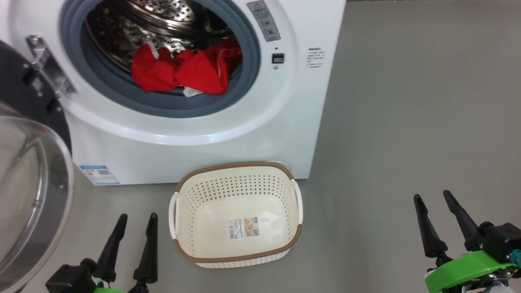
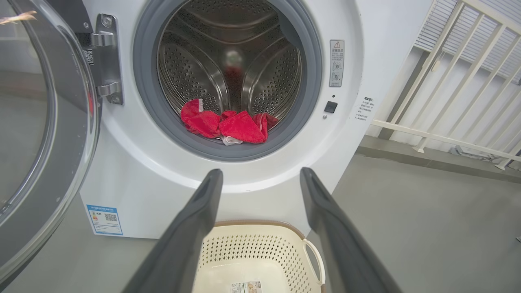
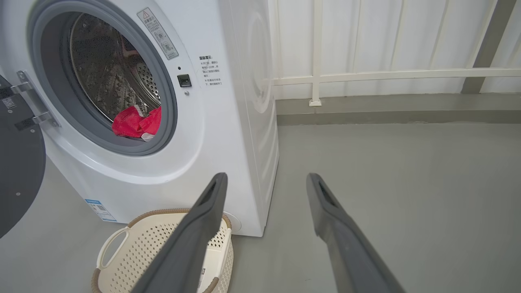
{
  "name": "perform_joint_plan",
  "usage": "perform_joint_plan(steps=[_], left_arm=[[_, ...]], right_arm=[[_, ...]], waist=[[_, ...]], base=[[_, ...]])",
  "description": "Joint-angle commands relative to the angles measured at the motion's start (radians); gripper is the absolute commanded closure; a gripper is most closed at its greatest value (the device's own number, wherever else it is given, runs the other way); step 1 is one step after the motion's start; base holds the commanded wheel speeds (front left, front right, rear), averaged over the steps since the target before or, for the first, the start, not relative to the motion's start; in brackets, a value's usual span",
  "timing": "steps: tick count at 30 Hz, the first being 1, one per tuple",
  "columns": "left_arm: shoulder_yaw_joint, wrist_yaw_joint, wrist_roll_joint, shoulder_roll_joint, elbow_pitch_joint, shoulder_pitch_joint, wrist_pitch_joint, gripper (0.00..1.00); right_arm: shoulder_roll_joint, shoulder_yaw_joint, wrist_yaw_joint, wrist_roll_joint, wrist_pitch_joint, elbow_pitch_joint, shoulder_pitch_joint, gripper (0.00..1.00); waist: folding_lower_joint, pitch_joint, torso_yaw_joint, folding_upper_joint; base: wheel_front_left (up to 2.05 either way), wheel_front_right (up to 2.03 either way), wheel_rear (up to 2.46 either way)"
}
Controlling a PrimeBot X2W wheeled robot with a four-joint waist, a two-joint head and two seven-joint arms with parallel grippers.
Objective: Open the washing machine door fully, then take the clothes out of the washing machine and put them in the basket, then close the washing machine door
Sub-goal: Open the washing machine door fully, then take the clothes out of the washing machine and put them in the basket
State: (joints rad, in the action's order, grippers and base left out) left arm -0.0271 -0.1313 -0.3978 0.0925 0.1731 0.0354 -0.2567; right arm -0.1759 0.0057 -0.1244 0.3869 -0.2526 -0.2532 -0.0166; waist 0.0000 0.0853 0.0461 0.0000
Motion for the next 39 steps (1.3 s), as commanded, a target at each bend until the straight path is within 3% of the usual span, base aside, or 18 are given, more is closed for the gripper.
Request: perform_joint_plan(steps=[1,15,39], left_arm=[[0.024,0.001,-0.007,0.019,-0.028,0.004,-0.005,0.0],[0.019,0.001,-0.012,0.012,-0.029,0.008,-0.005,0.0],[0.024,0.001,-0.022,0.018,-0.039,0.025,-0.005,0.0]], right_arm=[[-0.01,0.006,-0.006,0.016,-0.009,0.026,0.007,0.0],[-0.015,-0.013,-0.006,0.017,-0.009,0.031,0.018,0.0],[-0.006,-0.011,-0.006,0.014,-0.009,0.041,0.014,0.0]], waist=[[0.0,0.005,-0.033,0.0],[0.0,0.009,-0.09,0.0],[0.0,0.02,-0.088,0.0]], base=[[0.0,0.0,0.0],[0.0,0.0,0.0],[0.18,-0.18,0.0]])
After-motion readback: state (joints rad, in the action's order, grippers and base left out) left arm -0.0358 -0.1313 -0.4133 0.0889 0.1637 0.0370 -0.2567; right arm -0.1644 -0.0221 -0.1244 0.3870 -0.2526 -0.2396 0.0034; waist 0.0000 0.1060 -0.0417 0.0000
